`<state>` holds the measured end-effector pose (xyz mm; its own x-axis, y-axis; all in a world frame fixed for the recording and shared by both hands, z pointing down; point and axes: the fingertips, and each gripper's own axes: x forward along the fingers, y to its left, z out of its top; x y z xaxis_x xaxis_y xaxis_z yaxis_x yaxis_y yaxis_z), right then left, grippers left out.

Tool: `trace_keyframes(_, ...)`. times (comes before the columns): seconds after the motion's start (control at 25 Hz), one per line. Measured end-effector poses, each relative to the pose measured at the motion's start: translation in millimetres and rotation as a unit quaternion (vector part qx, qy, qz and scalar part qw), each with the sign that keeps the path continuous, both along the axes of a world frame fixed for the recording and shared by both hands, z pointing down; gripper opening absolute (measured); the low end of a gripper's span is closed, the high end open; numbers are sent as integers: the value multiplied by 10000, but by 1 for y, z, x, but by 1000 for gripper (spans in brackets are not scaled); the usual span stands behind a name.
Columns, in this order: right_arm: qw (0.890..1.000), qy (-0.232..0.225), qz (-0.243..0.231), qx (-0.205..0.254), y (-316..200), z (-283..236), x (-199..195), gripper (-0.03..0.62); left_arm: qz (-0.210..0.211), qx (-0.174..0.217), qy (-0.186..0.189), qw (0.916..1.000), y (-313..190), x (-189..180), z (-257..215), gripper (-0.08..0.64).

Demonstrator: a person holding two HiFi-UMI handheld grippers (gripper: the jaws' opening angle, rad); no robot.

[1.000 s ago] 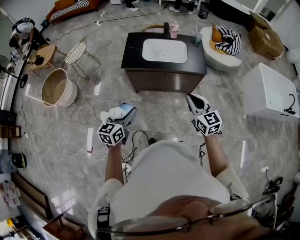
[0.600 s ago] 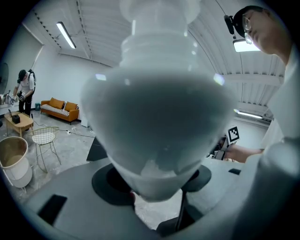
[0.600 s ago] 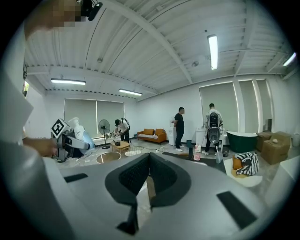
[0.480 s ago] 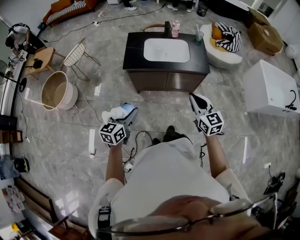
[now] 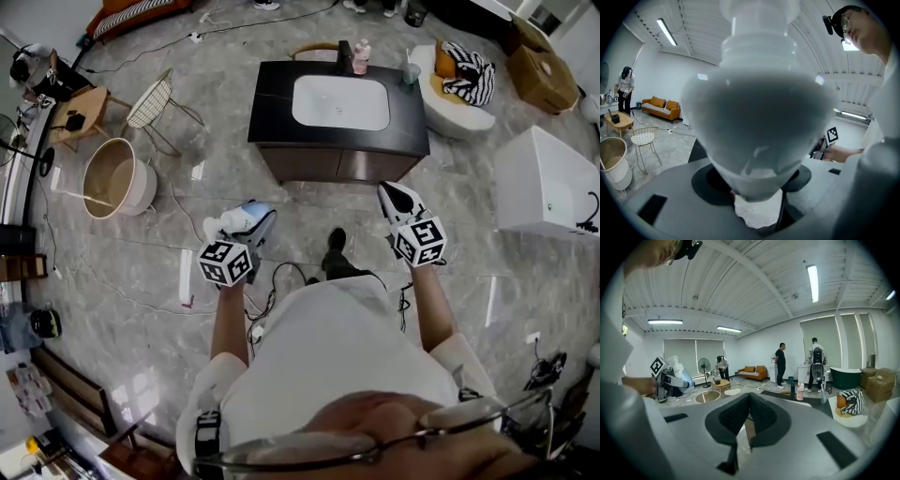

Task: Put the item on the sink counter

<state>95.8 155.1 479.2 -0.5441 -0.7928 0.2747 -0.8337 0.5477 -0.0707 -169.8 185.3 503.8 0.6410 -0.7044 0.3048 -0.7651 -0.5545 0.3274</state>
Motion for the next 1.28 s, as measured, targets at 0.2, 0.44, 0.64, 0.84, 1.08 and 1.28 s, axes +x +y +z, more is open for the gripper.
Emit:
trace_keyframes(0.2,9998,-145,-159,20,-56,-3,2,6,-104,-37,9,9999,-49,8,-2,252)
trace_keyframes(0.44,9992,-84,-392,-6,-121,0,6,6,-296,-40,-48,9995,-105,16,-5,252)
trace_keyframes(0.64,9987,-76,-508,41,-170,-3,13,6,-493,11,-96,9987,-147,24,-8,252)
trace_keyframes(0.84,9983,2,-574,-28,-199,4,27,6,-539,59,-89,9985,-178,43,-8,252)
trace_keyframes(1.08,9985,-37,-539,-74,-221,6,38,6,-436,-61,-115,9990,-200,59,-3,252)
trace_keyframes(1.28,9988,-35,-461,-136,-238,11,41,6,-387,-106,-166,9991,-225,60,0,252)
